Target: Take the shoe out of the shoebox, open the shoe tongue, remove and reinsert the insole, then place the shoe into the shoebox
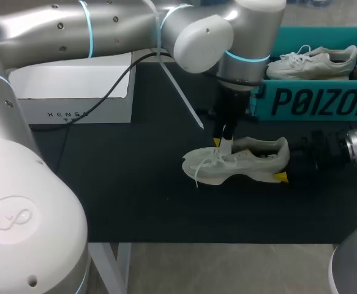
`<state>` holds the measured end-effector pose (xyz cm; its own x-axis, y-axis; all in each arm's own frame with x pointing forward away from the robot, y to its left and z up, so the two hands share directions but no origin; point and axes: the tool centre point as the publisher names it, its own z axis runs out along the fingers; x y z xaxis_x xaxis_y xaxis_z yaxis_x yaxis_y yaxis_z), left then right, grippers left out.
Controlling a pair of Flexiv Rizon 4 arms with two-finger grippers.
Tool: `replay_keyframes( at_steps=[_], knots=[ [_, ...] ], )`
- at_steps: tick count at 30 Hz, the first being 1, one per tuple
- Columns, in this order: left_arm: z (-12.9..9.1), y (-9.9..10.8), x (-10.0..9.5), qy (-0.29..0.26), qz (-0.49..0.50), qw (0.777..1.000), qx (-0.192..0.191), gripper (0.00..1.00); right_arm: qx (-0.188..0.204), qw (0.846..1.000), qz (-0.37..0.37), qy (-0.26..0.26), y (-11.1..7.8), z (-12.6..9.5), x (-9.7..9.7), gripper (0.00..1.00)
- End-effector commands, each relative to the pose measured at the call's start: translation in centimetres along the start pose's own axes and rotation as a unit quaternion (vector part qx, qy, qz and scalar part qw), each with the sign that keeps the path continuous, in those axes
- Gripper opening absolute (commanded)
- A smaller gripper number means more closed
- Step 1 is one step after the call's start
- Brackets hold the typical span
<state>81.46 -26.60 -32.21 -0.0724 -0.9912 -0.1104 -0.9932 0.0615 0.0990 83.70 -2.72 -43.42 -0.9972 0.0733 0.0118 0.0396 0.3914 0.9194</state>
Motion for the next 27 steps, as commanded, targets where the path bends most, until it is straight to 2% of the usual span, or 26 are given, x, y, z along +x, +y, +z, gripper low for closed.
replay_keyframes(
  at_steps=[1,11,12,13,19,21,22,25,27],
  knots=[
    [0.4,0.5,-1.2,0.010,-0.005,1.000,0.001,0.00,0.001,1.000,0.001,-0.001,-0.4,0.4,-0.1,0.00],
    [1.6,0.4,-1.3,0.013,-0.014,1.000,-0.023,0.00,0.001,1.000,0.001,-0.001,-0.4,0.4,-0.1,0.00],
    [1.5,0.3,-1.2,0.013,-0.014,1.000,-0.023,0.63,0.001,1.000,0.001,-0.001,-0.4,0.4,-0.1,0.00],
    [1.2,0.2,-1.1,0.022,0.000,1.000,-0.019,1.00,0.001,1.000,0.001,-0.001,-0.4,0.4,-0.1,0.00],
    [-1.1,-0.6,-0.8,0.025,0.038,0.999,0.019,1.00,0.001,1.000,0.001,-0.001,-0.4,0.4,-0.1,0.00],
    [-2.4,-1.2,-0.4,0.034,0.103,0.994,0.000,1.00,0.001,1.000,0.001,-0.001,-0.4,0.4,-0.1,0.00],
    [-3.1,-1.3,-0.2,0.022,0.132,0.991,0.004,1.00,0.001,1.000,0.001,-0.001,-0.4,0.4,-0.1,0.00],
    [-5.7,-1.9,-0.3,0.019,0.233,0.972,0.029,1.00,0.001,1.000,0.001,-0.001,-0.4,0.4,-0.1,0.00],
    [-7.4,-2.2,-0.3,0.011,0.325,0.944,0.051,1.00,0.001,1.000,0.001,-0.001,-0.4,0.4,-0.1,0.00]
  ],
)
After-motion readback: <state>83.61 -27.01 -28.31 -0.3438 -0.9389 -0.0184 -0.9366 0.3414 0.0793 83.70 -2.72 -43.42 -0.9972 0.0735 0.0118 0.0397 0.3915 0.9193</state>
